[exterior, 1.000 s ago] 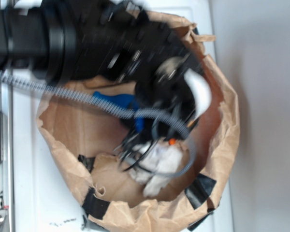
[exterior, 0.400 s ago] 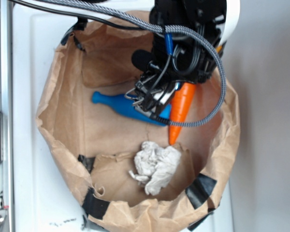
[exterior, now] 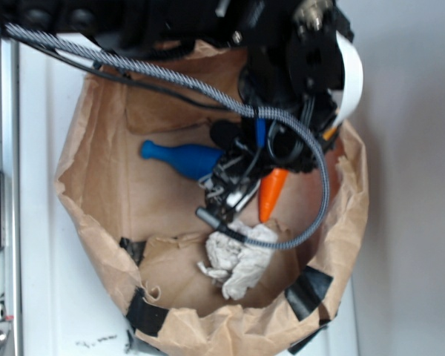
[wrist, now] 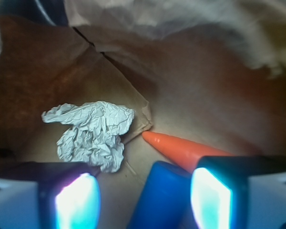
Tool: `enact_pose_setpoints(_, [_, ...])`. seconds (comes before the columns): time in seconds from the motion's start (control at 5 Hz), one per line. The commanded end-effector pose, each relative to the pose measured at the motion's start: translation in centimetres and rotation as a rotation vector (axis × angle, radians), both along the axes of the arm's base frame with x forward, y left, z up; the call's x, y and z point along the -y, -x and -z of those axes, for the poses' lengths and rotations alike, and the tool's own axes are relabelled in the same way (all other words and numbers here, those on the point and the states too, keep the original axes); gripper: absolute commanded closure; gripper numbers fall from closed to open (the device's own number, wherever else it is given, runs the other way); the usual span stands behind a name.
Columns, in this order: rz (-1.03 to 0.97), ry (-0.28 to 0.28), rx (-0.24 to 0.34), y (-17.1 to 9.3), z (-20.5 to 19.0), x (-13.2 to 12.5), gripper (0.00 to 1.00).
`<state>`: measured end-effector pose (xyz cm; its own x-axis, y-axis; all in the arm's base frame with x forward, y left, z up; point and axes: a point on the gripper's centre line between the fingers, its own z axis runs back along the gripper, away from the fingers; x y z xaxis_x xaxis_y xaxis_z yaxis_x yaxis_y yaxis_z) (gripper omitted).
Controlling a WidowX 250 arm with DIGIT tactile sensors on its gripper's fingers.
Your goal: Grab the white paper.
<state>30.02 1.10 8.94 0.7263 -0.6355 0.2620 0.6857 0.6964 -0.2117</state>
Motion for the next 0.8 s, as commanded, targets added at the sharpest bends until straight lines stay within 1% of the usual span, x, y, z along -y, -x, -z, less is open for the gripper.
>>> enact_pose_setpoints(0.0, [0.064, -0.009, 0.053, 1.7, 0.6, 3.5, 0.00])
enact_pose_setpoints(0.2, [0.106, 0.022, 0.041, 3.5, 0.7, 4.8, 0.00])
enact_pose_setpoints(0.4, [0.087, 0.063, 0.031, 3.8, 0.1, 5.5, 0.00])
enact_pose_setpoints(0.6, [0.068, 0.063, 0.026, 4.2, 0.1, 6.6, 0.00])
